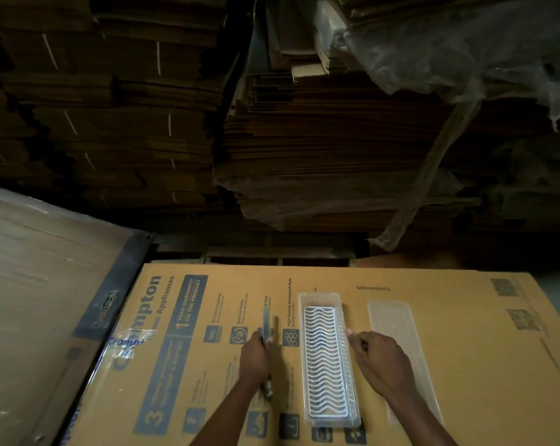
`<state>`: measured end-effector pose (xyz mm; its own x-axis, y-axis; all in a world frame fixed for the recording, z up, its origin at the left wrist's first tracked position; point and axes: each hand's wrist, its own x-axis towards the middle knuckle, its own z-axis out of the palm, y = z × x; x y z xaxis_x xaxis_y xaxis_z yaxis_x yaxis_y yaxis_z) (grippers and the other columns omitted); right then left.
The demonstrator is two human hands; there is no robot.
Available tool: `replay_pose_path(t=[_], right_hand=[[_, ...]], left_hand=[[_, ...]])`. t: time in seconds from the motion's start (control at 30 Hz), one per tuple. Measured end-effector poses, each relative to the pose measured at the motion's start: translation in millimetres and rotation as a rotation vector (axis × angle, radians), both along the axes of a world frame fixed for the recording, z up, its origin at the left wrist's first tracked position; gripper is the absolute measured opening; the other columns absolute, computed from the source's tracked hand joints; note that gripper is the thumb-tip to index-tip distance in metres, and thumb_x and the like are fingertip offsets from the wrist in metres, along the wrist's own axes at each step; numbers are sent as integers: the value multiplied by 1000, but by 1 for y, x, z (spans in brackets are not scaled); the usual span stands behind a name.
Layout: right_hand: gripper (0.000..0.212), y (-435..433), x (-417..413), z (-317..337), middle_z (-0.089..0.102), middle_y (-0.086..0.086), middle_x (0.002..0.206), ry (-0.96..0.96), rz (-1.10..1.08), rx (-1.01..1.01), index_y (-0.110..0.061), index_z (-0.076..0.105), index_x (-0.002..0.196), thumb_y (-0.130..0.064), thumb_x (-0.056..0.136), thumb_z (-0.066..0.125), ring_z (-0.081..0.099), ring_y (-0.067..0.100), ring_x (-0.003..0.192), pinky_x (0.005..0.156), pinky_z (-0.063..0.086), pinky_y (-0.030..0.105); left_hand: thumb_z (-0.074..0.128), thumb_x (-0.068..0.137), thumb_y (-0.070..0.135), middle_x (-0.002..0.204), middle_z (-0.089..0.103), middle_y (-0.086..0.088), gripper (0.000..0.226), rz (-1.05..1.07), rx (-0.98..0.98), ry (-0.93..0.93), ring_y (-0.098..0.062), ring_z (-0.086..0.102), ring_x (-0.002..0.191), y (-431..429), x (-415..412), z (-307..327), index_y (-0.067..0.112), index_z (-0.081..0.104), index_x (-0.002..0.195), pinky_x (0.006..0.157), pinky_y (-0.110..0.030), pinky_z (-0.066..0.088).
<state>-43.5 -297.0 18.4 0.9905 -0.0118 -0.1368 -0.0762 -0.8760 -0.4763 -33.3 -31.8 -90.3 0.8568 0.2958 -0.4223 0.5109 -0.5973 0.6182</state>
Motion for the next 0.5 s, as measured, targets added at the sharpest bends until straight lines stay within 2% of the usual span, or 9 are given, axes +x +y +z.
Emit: replay_pose_path(t=[0.07, 0.2, 0.27, 0.37, 0.43, 0.5], right_hand=[[47, 0, 0, 0, 53, -9, 58, -6, 6, 14, -40, 44, 57, -63, 97, 34, 53, 5, 55, 46, 33, 23], [46, 2, -1, 0, 50, -10, 56, -16, 6, 33, -40, 43, 58, -62, 97, 35, 51, 4, 53, 46, 32, 23], [47, 1, -2, 0, 48, -10, 55, -14, 3, 30, -39, 43, 57, -63, 97, 34, 50, 5, 53, 46, 31, 23], [50, 0, -3, -2, 50, -8, 55, -4, -1, 18, -36, 46, 58, -65, 97, 32, 52, 5, 53, 46, 34, 25], [50, 0, -3, -2, 48, -9, 55, -2, 1, 16, -38, 42, 57, -66, 96, 31, 49, 4, 53, 46, 33, 25], [49, 0, -3, -3, 50, -10, 56, -9, 4, 7, -38, 48, 61, -69, 95, 30, 51, 4, 56, 47, 34, 25]], left_hand=[[47, 105, 34, 82, 63, -13, 20, 11, -168, -98, -27, 58, 71, -4, -2, 19, 16, 51, 95, 63, -37, 43], [46, 104, 39, 77, 70, -15, 19, 111, -571, -203, -37, 67, 66, -9, -2, 59, 22, 50, 111, 58, -38, 57], [44, 104, 42, 71, 63, -13, 25, 126, -699, -253, -32, 57, 55, -13, -2, 75, 23, 54, 115, 51, -35, 51], [36, 107, 40, 66, 49, -3, 35, 134, -784, -318, -15, 33, 48, -17, -4, 90, 23, 61, 123, 43, -27, 31], [33, 107, 41, 66, 47, 0, 38, 129, -801, -323, -12, 29, 48, -18, -6, 94, 26, 62, 128, 44, -26, 28], [33, 107, 40, 67, 46, 0, 39, 115, -823, -315, -10, 30, 50, -19, -8, 99, 24, 60, 131, 45, -27, 29]])
